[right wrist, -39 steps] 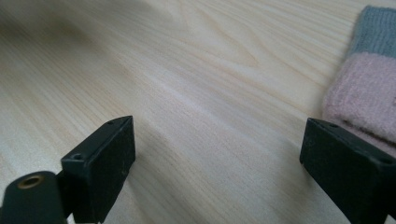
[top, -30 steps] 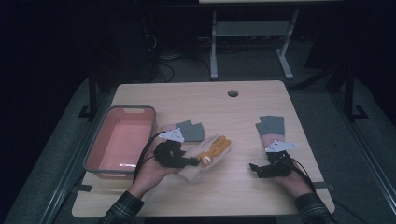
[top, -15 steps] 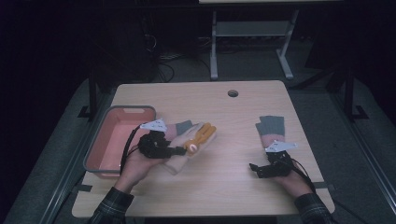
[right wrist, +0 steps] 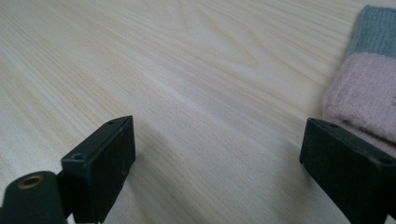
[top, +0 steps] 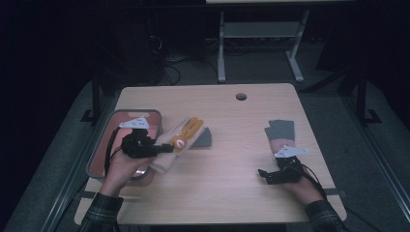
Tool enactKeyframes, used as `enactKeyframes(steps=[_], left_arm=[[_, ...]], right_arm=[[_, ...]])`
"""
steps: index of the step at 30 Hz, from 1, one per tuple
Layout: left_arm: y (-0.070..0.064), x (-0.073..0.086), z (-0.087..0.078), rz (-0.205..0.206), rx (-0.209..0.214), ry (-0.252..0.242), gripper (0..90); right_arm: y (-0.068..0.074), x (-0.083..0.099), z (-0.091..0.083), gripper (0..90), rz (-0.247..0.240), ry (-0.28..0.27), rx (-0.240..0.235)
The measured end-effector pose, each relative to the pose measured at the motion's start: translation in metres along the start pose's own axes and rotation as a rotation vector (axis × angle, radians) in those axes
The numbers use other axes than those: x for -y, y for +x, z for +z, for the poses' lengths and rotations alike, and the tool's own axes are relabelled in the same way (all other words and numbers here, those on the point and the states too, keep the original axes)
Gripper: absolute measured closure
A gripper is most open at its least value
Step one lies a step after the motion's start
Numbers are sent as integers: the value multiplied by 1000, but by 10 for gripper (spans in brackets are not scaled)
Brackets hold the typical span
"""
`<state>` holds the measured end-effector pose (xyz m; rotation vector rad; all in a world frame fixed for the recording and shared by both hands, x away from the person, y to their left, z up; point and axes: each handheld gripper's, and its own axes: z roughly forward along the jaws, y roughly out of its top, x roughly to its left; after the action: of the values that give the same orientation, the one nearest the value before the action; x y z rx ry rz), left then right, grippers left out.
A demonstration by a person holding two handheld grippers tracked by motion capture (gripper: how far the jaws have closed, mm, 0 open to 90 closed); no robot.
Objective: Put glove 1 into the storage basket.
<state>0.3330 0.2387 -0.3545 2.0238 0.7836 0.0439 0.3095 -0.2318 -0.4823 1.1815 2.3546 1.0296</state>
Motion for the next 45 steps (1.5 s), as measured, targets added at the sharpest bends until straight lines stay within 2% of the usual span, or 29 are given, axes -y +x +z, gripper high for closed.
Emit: enactKeyframes(steps=[6,9,14,17,19,26,37,45], left_arm=[[13,5,-18,-30,-39,-12,768],[21,8,-28,-45,-73,-18,767],[37,19,-47,-97,-133,-44,767],[43,23,-55,-112,-151,-54,767],[51,28,-61,-139,-174,-64,767],[65,35,-62,-167,-215,-51,766],[85,45,-53,-224,-291,19,764],[97,50,-37,-259,-291,92,757]], right_arm=[[0,0,0,100,0,0,0],[0,0,0,100,0,1,0],[0,0,0,100,0,0,0],[0,0,0,100,0,0,0],[0,0,0,100,1,1,0],[0,0,0,100,0,0,0],[0,0,0,100,-1,1,1],[0,0,0,100,-1,0,1]])
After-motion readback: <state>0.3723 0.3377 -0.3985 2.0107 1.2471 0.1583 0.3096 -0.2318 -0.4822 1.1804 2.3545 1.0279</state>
